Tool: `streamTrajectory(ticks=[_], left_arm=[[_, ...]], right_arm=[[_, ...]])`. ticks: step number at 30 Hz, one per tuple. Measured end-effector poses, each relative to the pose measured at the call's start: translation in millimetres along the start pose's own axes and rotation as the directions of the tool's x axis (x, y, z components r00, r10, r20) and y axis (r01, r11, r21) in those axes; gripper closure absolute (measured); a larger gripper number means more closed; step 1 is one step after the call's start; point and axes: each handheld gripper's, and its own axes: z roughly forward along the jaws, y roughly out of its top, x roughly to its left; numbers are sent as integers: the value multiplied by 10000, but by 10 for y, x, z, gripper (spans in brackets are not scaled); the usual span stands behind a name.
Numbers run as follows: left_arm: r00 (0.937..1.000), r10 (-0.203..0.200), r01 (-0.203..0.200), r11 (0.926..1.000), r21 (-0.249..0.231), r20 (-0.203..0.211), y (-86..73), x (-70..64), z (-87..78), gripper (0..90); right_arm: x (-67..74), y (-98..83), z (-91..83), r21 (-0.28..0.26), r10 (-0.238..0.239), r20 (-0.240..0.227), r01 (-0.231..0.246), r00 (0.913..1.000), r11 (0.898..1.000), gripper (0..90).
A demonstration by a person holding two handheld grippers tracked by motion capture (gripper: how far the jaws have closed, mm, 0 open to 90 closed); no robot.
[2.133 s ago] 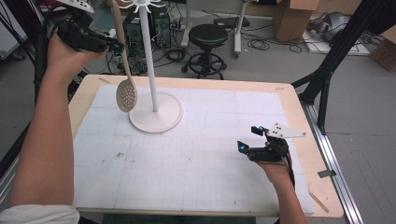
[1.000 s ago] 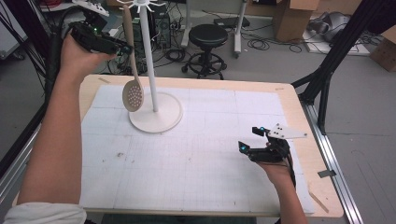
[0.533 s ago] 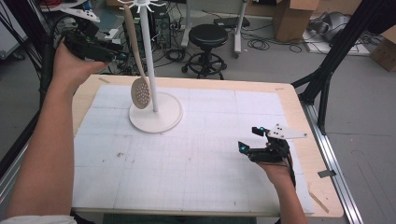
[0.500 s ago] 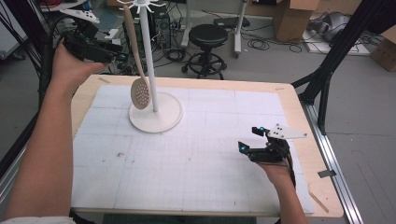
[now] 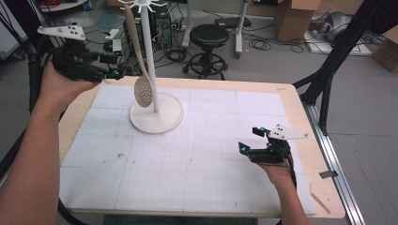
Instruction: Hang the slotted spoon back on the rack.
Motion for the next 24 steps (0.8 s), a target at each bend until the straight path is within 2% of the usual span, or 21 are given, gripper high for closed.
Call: streamTrajectory(ticks=[7, 11, 17, 23, 24], left_arm=[[9989, -63, 73, 9997, -214, 474, -225, -69, 50, 266], [9965, 43, -5, 9989, -459, 833, -366, -114, 95, 250], [9930, 110, -44, 9984, -565, 1178, -600, -194, 209, 223], [9878, 226, -57, 9940, -1095, 1538, -802, -291, 281, 206], [9874, 232, -64, 9942, -1069, 1564, -841, -309, 294, 200]], right_arm=[[7, 0, 3, 17, 2, -25, -2, 10000, 10000, 147], [2, -1, 1, 15, 0, -11, 0, 10000, 10000, 148], [11, -2, 6, 74, 35, -46, -35, 10000, 10000, 147], [8, -4, 1, 73, 33, -49, -32, 10000, 10000, 147], [4, -4, 1, 43, 15, -37, -15, 10000, 10000, 147]])
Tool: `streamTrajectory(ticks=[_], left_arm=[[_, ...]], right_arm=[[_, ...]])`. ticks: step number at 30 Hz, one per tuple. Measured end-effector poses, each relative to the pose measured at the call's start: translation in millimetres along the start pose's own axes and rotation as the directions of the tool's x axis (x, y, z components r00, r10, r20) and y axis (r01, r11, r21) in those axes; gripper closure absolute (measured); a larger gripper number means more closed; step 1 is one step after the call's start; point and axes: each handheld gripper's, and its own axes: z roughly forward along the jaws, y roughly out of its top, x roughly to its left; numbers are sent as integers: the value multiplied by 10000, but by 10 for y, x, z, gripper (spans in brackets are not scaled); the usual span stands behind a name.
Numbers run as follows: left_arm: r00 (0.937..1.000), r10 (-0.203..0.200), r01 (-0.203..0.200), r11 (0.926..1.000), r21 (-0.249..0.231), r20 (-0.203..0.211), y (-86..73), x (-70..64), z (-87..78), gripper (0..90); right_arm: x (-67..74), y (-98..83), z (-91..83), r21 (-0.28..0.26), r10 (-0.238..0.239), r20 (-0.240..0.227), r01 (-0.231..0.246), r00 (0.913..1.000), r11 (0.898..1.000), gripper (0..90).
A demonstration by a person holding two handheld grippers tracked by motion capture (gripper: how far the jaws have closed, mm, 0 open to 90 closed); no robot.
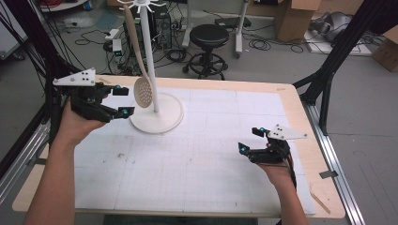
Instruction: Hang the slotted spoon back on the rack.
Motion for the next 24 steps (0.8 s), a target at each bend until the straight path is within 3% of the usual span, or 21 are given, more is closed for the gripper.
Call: streamTrajectory(ticks=[6, 11, 16, 24], left_arm=[[9999, -12, 8, 9997, 262, 150, -264, -55, 86, 174], [9990, -225, 223, 9997, 39, 380, -468, -110, 139, 156], [9992, -286, 285, 9996, 40, 280, -635, -150, 166, 123], [9981, -418, 406, 9988, 261, 450, -756, -176, 207, 90]], right_arm=[[1, -6, 12, 65, 25, -23, -24, 10000, 10000, 147], [-3, -6, 15, 75, -26, -23, 26, 10000, 10000, 148], [-18, -17, 45, 161, -38, -53, 39, 10000, 9999, 147], [-28, -40, 53, 178, 46, -133, -44, 9999, 9998, 148]])
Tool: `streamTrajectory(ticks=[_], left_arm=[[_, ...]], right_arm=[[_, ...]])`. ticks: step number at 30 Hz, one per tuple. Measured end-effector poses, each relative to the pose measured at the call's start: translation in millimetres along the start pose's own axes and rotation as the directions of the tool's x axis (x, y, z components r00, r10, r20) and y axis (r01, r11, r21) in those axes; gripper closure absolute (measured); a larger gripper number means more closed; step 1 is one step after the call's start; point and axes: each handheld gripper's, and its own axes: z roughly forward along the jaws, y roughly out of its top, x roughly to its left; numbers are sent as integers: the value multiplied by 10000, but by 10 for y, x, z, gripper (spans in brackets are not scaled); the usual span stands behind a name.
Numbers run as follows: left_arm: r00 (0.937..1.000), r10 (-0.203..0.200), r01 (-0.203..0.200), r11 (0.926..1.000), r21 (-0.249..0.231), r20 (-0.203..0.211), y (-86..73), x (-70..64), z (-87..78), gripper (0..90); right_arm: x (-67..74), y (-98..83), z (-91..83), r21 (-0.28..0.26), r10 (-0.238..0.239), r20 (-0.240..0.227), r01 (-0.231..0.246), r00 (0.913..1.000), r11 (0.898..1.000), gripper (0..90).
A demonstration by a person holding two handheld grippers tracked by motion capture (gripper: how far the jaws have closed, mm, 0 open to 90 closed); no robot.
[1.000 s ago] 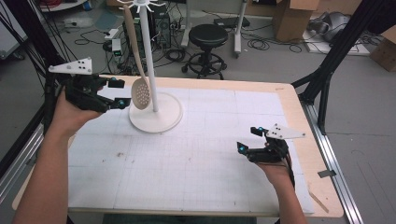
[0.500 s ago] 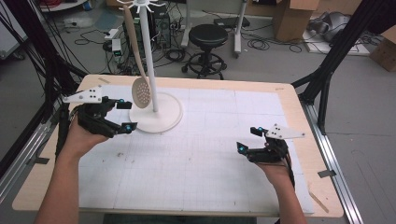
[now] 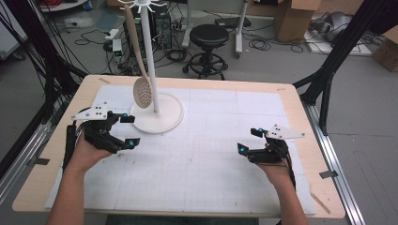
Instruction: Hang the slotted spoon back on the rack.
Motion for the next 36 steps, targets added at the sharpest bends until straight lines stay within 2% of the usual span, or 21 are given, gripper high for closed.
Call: streamTrajectory(ticks=[7, 10, 19, 24, 36], left_arm=[[9999, 14, -11, 9996, -283, 130, -76, -17, -3, 60], [9999, 56, -53, 9997, -240, 112, -104, -36, 13, 17], [9996, 232, -231, 9997, -111, 144, -121, -73, 37, 17], [9996, 277, -275, 9994, -193, 101, -123, -74, 35, 17], [9997, 224, -223, 9997, -106, 39, -136, -59, 50, 17]], right_arm=[[-1, -1, 8, 26, -3, -14, 3, 10000, 10000, 147], [0, 2, 18, 11, -54, -5, 54, 10000, 10000, 148], [6, 11, 33, 20, -93, -11, 93, 10000, 10000, 148], [11, 6, 53, 131, -114, -50, 114, 9999, 9998, 148], [15, 1, 68, 173, -130, -99, 132, 9999, 9998, 148]])
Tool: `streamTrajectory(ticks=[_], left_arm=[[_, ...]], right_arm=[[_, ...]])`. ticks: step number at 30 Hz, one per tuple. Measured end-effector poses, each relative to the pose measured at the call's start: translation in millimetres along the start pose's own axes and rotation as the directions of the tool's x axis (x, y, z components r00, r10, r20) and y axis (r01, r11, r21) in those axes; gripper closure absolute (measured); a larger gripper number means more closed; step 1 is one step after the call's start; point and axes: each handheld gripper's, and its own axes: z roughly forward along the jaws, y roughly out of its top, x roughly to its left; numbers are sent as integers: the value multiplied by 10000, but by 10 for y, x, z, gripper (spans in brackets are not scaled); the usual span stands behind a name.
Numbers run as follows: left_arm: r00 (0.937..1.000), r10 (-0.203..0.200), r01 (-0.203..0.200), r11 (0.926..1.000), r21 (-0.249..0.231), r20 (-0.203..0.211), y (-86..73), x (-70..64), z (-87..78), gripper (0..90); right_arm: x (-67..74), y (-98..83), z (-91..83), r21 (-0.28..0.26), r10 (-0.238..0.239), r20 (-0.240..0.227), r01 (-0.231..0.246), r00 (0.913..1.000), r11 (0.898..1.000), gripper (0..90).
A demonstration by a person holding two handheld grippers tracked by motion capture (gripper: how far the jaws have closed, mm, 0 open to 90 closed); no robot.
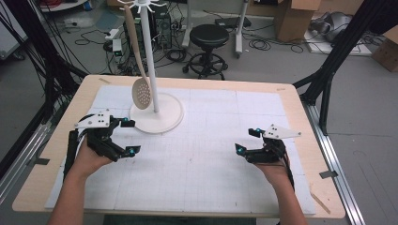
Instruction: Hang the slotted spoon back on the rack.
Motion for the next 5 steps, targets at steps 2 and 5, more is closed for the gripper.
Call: streamTrajectory(ticks=[2, 5], left_arm=[[10000, -2, 2, 10000, 37, -1, -3, 2, 2, 17], [10000, 7, -7, 10000, 23, -9, -4, 1, 0, 17]], right_arm=[[-4, 0, 2, -30, -28, 11, 28, 10000, 10000, 148], [-1, 3, -4, -31, 78, -19, -78, 10000, 10000, 148]])
